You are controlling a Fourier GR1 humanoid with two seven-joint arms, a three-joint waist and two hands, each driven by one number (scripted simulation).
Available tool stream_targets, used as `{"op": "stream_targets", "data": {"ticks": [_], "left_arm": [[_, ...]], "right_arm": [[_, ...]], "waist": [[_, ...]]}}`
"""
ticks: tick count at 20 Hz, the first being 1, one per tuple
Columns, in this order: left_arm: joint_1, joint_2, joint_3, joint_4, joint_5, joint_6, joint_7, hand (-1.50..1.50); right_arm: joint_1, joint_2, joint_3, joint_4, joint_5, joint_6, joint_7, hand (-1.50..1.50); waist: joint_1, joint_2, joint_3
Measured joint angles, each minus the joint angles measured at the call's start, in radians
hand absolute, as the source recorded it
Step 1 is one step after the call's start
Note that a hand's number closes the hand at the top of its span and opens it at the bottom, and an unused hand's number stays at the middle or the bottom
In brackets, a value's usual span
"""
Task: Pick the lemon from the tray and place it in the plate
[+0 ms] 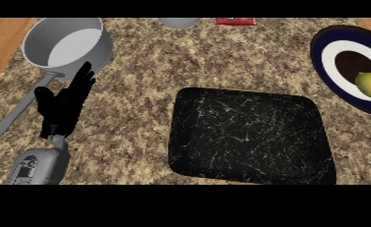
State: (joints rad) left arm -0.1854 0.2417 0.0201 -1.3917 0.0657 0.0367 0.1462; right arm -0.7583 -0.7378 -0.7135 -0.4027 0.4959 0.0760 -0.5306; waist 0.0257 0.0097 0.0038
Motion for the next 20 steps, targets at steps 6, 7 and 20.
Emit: {"op": "stream_targets", "data": {"ticks": [6,7,20], "left_arm": [[0.013,0.004,0.017,0.009,0.006,-0.007,-0.005,0.00],[0.006,0.004,0.018,0.016,0.006,-0.009,-0.005,0.00],[-0.011,-0.013,0.017,-0.005,-0.006,-0.007,0.024,0.00]], "right_arm": [[-0.052,-0.027,-0.090,0.030,-0.137,0.130,0.024,-1.50],[-0.065,-0.033,-0.106,0.044,-0.159,0.156,0.057,-1.50],[0.050,-0.136,-0.179,0.157,-0.315,0.444,0.063,-1.50]], "waist": [[-0.013,-0.007,-0.003],[-0.016,-0.007,-0.003],[-0.005,0.000,-0.001]]}}
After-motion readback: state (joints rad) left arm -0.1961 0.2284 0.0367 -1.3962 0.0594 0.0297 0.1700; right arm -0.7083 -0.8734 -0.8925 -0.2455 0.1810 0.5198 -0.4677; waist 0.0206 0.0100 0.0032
